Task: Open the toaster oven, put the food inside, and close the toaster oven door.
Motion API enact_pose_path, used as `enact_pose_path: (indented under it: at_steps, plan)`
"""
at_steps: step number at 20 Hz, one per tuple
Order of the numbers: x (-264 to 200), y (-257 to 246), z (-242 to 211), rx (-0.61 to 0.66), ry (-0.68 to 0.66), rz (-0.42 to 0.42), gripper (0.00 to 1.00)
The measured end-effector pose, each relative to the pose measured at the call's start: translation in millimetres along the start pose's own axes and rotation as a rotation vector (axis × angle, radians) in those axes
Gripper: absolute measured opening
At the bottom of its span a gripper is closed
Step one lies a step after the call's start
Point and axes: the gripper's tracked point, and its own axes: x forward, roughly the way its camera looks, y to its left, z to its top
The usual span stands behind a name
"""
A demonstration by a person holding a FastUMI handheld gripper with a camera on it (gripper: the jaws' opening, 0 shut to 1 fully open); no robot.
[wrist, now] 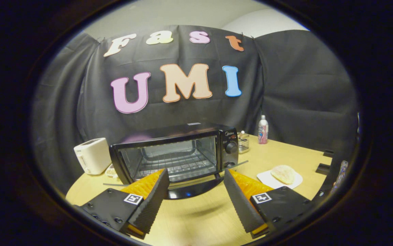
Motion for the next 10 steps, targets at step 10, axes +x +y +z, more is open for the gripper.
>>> enact_pose_path:
  at_steps: [10]
  plan:
    - [-24.1, -15.1, -40.6, -0.063, 0.079, -0.054, 1.0]
